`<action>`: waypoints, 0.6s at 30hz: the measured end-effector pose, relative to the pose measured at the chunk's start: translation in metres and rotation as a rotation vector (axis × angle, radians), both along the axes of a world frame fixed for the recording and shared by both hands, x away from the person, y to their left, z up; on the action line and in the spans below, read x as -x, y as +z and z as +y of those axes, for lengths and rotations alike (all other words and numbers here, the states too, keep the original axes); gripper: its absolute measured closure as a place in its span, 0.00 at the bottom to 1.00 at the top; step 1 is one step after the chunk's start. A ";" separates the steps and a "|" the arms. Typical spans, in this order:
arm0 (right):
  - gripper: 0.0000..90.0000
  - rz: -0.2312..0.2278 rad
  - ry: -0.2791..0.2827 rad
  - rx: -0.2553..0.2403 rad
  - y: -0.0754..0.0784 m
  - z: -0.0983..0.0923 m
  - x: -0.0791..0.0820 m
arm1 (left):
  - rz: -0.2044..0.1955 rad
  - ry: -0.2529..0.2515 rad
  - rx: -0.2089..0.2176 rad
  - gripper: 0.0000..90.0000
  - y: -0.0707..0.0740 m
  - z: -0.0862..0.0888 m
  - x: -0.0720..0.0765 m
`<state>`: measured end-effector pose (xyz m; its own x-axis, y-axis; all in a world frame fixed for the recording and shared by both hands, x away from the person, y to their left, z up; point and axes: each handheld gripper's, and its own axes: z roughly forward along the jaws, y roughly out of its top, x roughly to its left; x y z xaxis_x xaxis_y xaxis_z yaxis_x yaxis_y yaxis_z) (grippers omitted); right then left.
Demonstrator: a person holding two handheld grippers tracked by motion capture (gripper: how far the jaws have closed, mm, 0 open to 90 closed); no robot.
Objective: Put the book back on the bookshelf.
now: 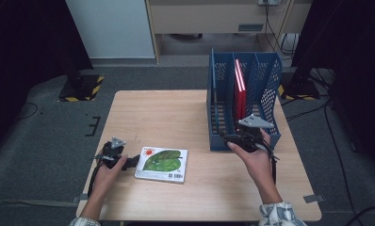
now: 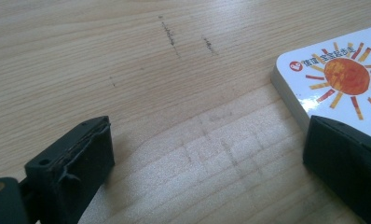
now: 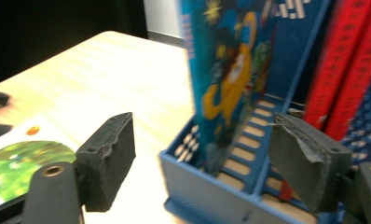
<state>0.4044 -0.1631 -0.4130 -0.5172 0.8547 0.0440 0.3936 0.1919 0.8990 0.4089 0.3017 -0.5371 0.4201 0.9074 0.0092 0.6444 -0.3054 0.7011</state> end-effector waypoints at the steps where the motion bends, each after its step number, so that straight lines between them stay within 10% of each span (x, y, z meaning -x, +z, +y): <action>1: 0.23 0.003 0.010 -0.004 -0.001 0.002 0.003 | 0.000 0.000 0.001 0.01 0.000 0.000 0.000; 18: 0.17 0.029 0.173 0.016 -0.039 0.048 0.043 | 0.001 -0.001 0.030 0.05 0.002 0.000 0.001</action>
<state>0.3613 -0.1155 -0.4524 -0.6557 0.7535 0.0483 0.3792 0.2733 0.8840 0.4074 0.3022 -0.5348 0.4213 0.9067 -0.0185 0.6446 -0.2850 0.7094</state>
